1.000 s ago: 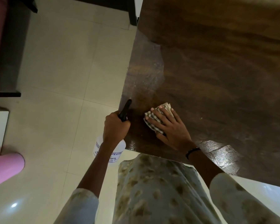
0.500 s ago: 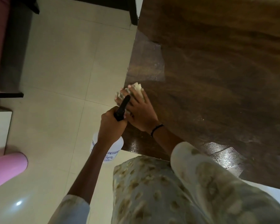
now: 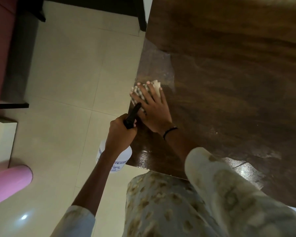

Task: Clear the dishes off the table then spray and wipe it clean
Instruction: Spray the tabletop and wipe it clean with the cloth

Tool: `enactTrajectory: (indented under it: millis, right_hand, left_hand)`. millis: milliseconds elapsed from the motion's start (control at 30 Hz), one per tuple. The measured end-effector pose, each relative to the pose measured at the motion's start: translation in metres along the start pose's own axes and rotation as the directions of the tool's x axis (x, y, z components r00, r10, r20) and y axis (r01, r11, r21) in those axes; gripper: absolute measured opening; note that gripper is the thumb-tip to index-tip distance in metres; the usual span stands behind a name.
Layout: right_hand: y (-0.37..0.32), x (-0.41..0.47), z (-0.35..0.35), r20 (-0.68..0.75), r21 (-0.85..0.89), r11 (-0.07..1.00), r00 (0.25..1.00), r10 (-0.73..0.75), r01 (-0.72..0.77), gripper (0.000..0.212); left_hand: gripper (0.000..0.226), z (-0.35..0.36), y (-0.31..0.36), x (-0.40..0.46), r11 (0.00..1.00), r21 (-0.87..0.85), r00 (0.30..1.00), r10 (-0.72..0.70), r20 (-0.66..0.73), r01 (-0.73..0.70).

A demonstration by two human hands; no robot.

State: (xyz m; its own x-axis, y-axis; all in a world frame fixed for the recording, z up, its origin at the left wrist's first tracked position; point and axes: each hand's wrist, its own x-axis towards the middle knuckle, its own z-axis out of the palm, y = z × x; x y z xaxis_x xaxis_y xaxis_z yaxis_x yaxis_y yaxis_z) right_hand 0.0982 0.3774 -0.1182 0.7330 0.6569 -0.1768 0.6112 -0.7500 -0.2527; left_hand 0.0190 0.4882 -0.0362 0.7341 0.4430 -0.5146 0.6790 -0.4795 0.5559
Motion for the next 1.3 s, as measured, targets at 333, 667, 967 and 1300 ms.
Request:
enactTrajectory:
  millis: [333, 667, 967, 1300]
  right_hand:
    - [0.09, -0.078, -0.004, 0.01, -0.042, 0.987, 0.988, -0.155, 0.155, 0.064]
    - [0.118, -0.074, -0.011, 0.029, -0.044, 0.996, 0.996, -0.082, 0.083, 0.063]
    - [0.121, -0.066, -0.013, 0.017, -0.034, 0.995, 0.995, -0.096, 0.096, 0.063]
    - [0.139, -0.023, -0.026, 0.011, -0.047, 0.993, 0.994, -0.106, 0.107, 0.061]
  left_hand:
    - [0.011, 0.014, 0.036, 0.018, 1.0, -0.004, 0.994, -0.002, 0.108, 0.003]
    - [0.006, 0.035, 0.086, 0.054, 0.998, 0.0, 0.994, -0.07, 0.085, 0.07]
    - [0.003, 0.019, 0.087, 0.072, 0.996, -0.068, 0.998, -0.057, 0.018, 0.058]
    - [0.005, 0.001, 0.078, 0.084, 0.992, -0.082, 0.995, -0.096, -0.041, 0.092]
